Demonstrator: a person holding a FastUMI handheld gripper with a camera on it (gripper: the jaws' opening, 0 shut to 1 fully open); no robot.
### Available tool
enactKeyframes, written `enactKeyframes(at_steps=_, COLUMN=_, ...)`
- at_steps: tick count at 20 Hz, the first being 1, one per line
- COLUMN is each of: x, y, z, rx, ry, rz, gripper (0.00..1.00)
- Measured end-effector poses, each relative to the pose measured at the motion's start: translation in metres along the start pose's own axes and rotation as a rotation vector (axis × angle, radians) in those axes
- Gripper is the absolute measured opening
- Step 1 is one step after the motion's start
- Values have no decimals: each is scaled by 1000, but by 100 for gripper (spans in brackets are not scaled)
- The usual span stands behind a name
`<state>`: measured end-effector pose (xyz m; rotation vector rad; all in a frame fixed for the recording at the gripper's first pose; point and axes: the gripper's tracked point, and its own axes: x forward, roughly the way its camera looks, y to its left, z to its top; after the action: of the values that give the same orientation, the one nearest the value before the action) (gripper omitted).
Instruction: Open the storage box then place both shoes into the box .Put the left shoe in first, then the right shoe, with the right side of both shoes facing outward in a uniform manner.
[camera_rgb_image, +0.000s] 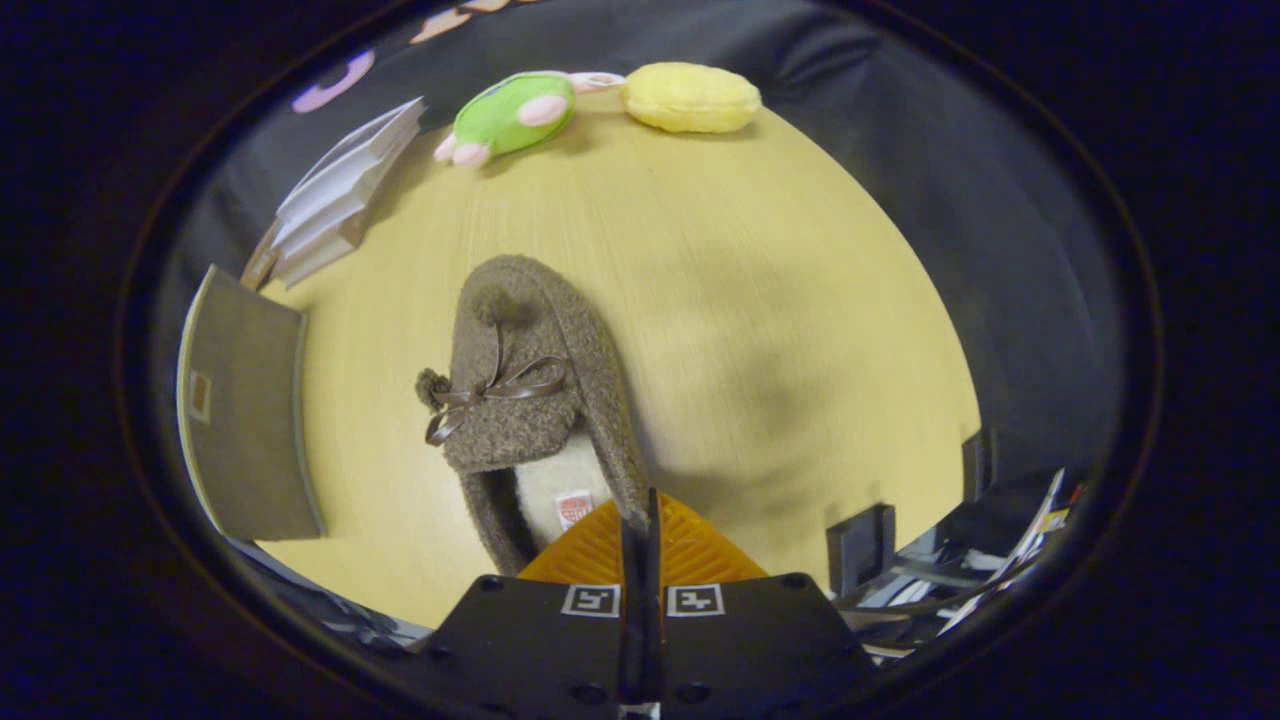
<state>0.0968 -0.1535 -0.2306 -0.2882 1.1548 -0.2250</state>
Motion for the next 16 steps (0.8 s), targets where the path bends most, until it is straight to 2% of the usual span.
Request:
enactKeyframes(at_steps=4, x=-15, y=-1, z=4, rx=111, ry=-53, rz=22, gripper=3)
enactKeyframes(at_steps=6, x=-27, y=5, z=5, rx=156, ry=-66, rz=63, gripper=3)
enactKeyframes(at_steps=11, x=-77, y=49, z=14, rx=230, ry=-92, rz=213, gripper=3)
enactKeyframes(at_steps=16, x=-146, y=133, z=30, rx=226, ry=-128, rz=444, gripper=3)
